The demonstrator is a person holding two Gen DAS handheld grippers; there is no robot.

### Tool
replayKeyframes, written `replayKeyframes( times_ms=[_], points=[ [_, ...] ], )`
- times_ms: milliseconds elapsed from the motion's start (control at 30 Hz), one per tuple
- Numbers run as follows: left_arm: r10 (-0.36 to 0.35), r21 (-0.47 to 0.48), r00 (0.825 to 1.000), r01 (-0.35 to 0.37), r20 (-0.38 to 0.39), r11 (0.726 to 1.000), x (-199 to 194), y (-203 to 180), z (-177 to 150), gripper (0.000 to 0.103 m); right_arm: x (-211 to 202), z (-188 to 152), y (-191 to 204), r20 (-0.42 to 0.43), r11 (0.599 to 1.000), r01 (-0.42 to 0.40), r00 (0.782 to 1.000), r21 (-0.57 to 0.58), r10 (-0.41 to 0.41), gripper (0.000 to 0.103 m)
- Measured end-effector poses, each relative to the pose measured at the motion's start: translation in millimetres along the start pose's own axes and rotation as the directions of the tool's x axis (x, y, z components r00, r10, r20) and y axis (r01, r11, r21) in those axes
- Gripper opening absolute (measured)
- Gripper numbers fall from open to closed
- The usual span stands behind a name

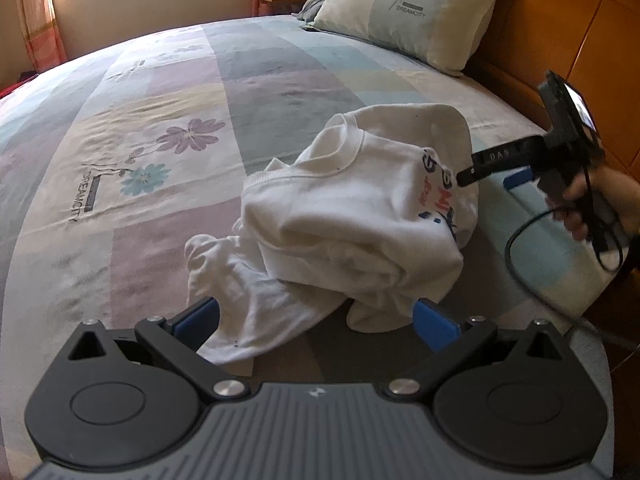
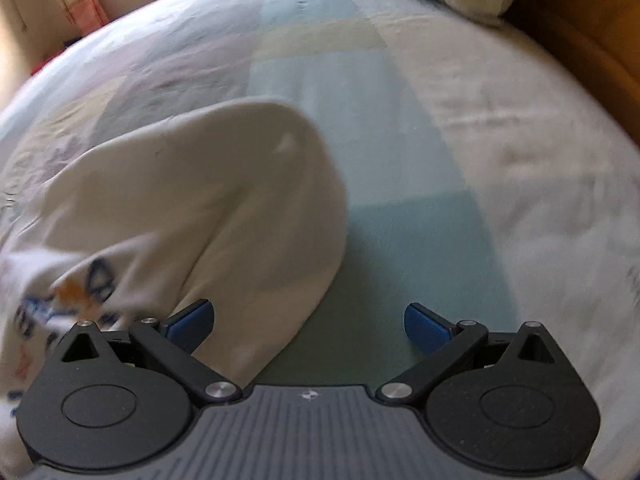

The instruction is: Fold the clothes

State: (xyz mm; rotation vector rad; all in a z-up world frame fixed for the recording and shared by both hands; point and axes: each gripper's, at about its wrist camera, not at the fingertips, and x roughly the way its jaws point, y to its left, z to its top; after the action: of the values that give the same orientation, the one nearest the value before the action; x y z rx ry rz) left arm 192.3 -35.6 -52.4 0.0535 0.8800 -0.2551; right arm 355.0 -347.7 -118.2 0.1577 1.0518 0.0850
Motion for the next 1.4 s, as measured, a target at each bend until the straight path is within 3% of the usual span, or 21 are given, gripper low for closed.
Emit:
replayKeyframes(
  times_ms=[167, 333, 500, 633, 800, 1067, 1167, 1400],
  points=[
    [-0.014, 0.021, 1.0, 0.014, 0.001, 1.0, 0.1, -7.6, -0.6, 0.102, -3.1, -19.4, 41.5, -0.002, 0.997, -0.071, 0.998, -0.04, 0.071, 0.103],
    [0.004, 0.029, 1.0, -0.004, -0.011, 1.0, 0.6, -10.0, -4.1, 0.102, 11.5, -24.8, 76.3, -0.025, 0.977, 0.09, 0.995, -0.191, -0.097, 0.103],
    [0.009, 0.019, 1.0, -0.008, -0.015, 1.0, -0.7, -3.7, -8.3, 0.102, 11.0, -22.5, 46.5, -0.023, 0.967, 0.215, 0.975, -0.14, -0.22, 0.103],
    [0.006, 0.014, 1.0, -0.006, -0.015, 1.0, 1.9, -3.8, -7.4, 0.102, -1.6, -23.1, 29.7, -0.019, 0.987, 0.154, 0.988, -0.053, -0.155, 0.103],
    [-0.006, 0.04, 1.0, 0.006, -0.006, 0.999, -2.5, -10.9, -9.1, 0.102, -1.1, -26.0, 50.5, -0.028, 0.999, 0.017, 0.999, -0.049, -0.018, 0.103],
    [0.026, 0.03, 1.0, -0.026, 0.008, 0.999, -4.8, -1.4, -8.2, 0.102, -3.7, -54.6, 59.6, -0.005, 0.986, 0.066, 0.998, -0.155, -0.067, 0.103],
    [0.04, 0.023, 0.999, -0.04, 0.017, 0.999, -1.7, 6.3, -5.7, 0.102, -8.5, -66.7, 57.3, 0.039, 0.984, 0.07, 0.997, -0.165, -0.065, 0.103],
    [0.007, 0.069, 1.0, -0.008, 0.009, 0.998, 19.2, 4.3, 2.3, 0.102, -21.3, -69.7, 53.1, 0.064, 0.994, 0.059, 0.997, -0.096, -0.053, 0.103]
  ],
)
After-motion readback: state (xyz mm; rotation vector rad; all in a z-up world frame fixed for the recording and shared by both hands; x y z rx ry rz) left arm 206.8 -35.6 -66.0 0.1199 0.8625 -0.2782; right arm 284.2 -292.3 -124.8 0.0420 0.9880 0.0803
